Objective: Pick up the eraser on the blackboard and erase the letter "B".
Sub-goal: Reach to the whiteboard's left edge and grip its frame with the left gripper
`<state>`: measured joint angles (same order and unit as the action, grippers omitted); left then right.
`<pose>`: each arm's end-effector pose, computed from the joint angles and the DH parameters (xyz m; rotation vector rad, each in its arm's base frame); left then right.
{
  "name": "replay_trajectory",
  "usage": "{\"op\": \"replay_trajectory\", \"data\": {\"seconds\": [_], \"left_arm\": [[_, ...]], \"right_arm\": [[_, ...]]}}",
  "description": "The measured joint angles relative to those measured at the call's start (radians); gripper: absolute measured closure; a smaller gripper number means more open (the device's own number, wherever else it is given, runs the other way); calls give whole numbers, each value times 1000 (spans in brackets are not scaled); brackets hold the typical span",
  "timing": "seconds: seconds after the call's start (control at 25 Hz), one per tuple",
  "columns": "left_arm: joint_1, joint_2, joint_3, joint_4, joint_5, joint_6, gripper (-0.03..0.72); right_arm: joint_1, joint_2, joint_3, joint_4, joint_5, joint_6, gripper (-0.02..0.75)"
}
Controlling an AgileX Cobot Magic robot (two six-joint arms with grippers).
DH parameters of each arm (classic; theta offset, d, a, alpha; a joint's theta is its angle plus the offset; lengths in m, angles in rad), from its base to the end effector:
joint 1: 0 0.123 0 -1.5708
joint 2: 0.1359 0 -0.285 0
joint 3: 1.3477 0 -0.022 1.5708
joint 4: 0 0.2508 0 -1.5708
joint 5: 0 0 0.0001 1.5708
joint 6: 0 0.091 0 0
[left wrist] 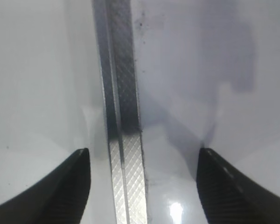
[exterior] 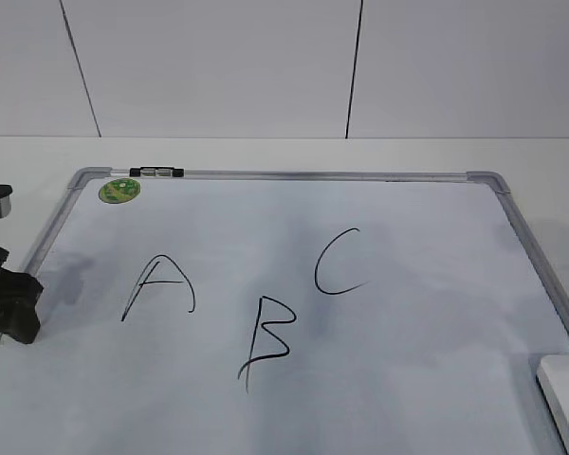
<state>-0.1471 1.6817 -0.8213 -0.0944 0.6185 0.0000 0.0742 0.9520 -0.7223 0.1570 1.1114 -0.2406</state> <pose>0.2770 -0.0461 0.1505 0.1113 2.9636 -0.1107 0.1461 0.0237 0.2761 -0.3747 2.7836 0.1756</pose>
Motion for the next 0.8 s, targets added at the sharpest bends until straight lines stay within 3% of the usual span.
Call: {"op": "replay_trajectory", "data": {"seconds": [0.8], "left_arm": [[0,19,-15,-12,2,0,172]], "right_arm": [[0,6,0,2,67,0,143]]}}
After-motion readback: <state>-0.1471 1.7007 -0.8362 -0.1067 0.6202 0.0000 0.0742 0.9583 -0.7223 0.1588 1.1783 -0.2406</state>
